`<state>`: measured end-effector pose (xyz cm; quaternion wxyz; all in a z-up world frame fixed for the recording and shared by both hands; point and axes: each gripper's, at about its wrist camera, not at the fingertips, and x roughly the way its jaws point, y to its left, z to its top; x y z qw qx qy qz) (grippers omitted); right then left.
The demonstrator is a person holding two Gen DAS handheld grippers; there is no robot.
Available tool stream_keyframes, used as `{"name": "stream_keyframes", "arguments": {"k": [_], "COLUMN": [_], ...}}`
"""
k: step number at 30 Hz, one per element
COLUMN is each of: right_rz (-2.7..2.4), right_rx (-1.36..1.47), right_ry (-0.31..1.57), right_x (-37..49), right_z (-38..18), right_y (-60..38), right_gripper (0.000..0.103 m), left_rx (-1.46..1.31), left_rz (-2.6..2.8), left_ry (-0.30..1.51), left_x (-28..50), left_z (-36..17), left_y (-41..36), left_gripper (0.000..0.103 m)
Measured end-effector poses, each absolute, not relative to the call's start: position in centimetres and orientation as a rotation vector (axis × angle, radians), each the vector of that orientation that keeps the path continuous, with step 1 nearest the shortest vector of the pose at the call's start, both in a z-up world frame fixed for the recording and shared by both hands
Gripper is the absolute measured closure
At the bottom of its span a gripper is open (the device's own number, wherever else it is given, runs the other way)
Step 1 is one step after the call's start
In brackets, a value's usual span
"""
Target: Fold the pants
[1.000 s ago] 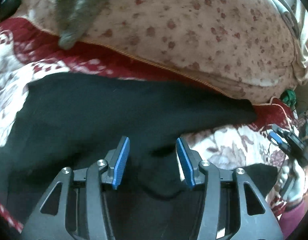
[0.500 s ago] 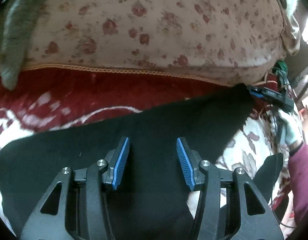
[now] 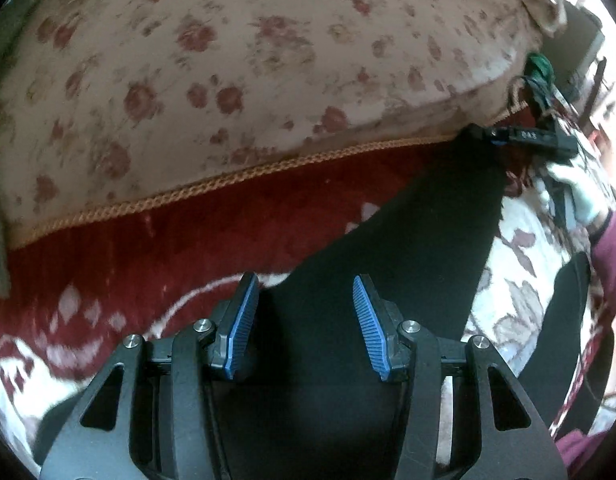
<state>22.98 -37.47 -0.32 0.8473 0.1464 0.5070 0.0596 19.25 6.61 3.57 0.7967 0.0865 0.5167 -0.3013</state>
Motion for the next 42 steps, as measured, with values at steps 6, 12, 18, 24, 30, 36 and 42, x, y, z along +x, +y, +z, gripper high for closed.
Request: {"name": "stream_keyframes", "arguments": {"k": [6, 12, 18, 24, 30, 36, 42], "right_rz": [0.108, 0.086, 0.123, 0.136, 0.155, 0.156, 0.133], "right_rx": [0.230, 0.187, 0.265, 0.302, 0.340, 0.331, 0.381], "right_ry": [1.051, 0.992, 0.828, 0.749, 0.690, 0.717, 0.713], "right_x": [23.1, 21.2, 17.6, 13.8, 8.0, 0.9, -7.2], "right_z": [-0.5, 0.5, 4.5, 7.9, 10.6, 10.0, 8.5], "right_y": [-35.8, -35.4, -35.8, -36.7, -37.1, -37.0, -37.3], "right_gripper": [0.053, 0.094, 0.096, 0.096, 0.096, 0.096, 0.096], "left_rx": [0.337, 0.417, 0.452, 0.366, 0.357, 0.345, 0.266], "left_rz": [-0.667, -0.672, -0.607, -0.581, -0.604, -0.617, -0.595], "left_ry": [1.176, 1.120, 1.017, 0.927, 0.839, 0.814, 0.860], "left_x": [20.2, 19.1, 16.7, 12.9, 4.9, -2.7, -7.9], "left_z": [1.5, 1.1, 3.1, 7.6, 10.9, 10.9, 8.3], "left_y": [4.5, 3.2, 3.1, 4.2, 4.1, 4.3, 4.9], "left_gripper": [0.054, 0.089, 0.098, 0.098, 0.098, 0.099, 0.099]}}
